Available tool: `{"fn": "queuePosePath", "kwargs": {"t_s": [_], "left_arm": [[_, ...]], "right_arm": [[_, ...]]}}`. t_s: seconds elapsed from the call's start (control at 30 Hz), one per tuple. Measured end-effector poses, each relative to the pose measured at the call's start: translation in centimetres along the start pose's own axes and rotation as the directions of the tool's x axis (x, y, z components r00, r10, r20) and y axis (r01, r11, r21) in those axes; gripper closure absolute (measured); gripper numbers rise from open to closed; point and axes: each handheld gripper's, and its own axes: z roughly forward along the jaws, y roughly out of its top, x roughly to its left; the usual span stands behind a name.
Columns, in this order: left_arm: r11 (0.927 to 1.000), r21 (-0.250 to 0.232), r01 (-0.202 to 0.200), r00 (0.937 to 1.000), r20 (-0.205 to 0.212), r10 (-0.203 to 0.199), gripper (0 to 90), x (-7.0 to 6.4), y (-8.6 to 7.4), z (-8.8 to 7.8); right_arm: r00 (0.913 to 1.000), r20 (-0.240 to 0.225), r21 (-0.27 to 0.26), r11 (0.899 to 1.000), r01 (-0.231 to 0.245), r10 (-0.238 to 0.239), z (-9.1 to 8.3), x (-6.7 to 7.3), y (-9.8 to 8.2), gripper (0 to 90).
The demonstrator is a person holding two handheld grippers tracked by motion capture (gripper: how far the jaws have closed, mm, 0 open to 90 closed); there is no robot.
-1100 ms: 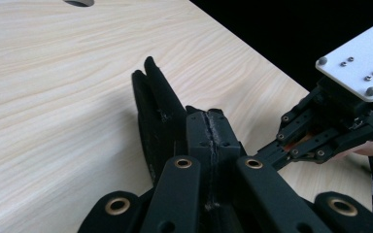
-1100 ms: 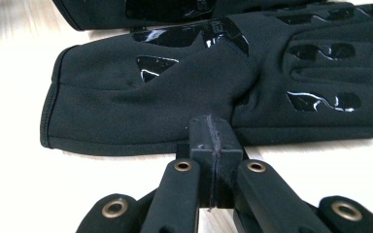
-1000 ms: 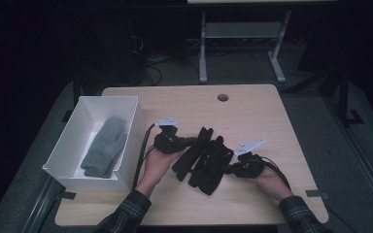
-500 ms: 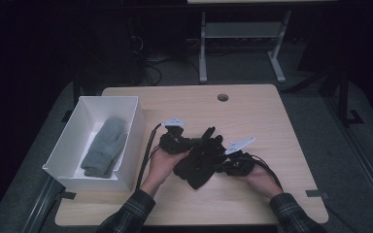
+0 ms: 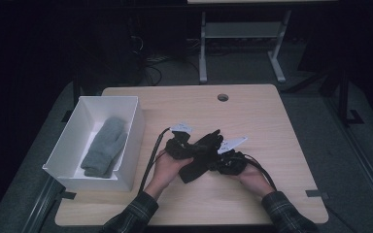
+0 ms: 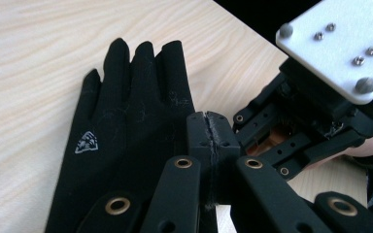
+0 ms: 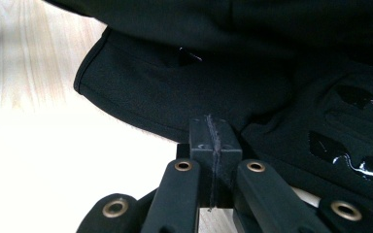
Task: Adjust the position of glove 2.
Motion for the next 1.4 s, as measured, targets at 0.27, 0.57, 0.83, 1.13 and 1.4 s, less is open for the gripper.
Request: {"fn": "queuePosePath", "kwargs": {"t_s": [0.27, 0.57, 0.83, 1.13, 1.4], "left_arm": [[0.9998, 0.012, -0.016, 0.9995, 0.028, 0.016, 89.4, -0.1, -0.3, 0.2], [0.9976, 0.059, -0.035, 0.9992, 0.02, 0.034, 89.6, -0.6, -1.3, 0.3], [0.9818, 0.173, -0.078, 0.9961, -0.029, 0.084, 89.6, -0.7, -3.1, 1.7], [0.9659, 0.234, -0.11, 0.9907, -0.052, 0.125, 89.7, -0.6, -4.1, 1.0], [0.9573, 0.254, -0.139, 0.9874, -0.039, 0.153, 89.2, -0.4, -4.3, -0.2]], "right_arm": [[0.9998, 0.019, 0.004, 1.0, 0.003, -0.003, -0.5, -0.2, -0.1, 87.7], [0.9864, 0.147, -0.034, 0.997, -0.068, 0.072, -4.5, -2.4, -2.0, 56.1], [0.9418, 0.291, -0.104, 0.984, -0.143, 0.168, -6.7, -5.5, -3.7, 31.0], [0.9309, 0.335, -0.055, 0.989, -0.136, 0.147, -5.9, -5.8, -4.2, 27.1], [0.9267, 0.352, -0.051, 0.991, -0.123, 0.133, -5.6, -6.0, -4.4, 21.0]]}}
